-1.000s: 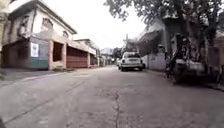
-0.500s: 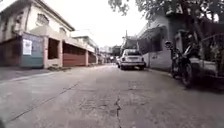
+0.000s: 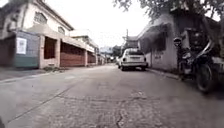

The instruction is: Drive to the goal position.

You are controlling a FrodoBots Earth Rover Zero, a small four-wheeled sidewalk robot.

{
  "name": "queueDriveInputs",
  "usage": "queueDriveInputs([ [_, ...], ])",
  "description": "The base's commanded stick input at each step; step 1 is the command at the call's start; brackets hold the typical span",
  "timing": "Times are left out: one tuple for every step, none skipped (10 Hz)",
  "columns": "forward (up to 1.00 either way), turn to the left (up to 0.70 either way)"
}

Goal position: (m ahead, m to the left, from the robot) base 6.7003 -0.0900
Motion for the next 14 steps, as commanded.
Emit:
queueDriveInputs([
  [1.0, 0.0],
  [1.0, 0.0],
  [1.0, 0.01],
  [1.0, 0.22],
  [1.0, 0.26],
  [1.0, 0.07],
  [1.0, 0.0],
  [1.0, 0.0],
  [1.0, 0.0],
  [1.0, 0.06],
  [1.0, 0.27],
  [1.0, 0.27],
  [1.0, 0.0],
  [1.0, 0.0],
])
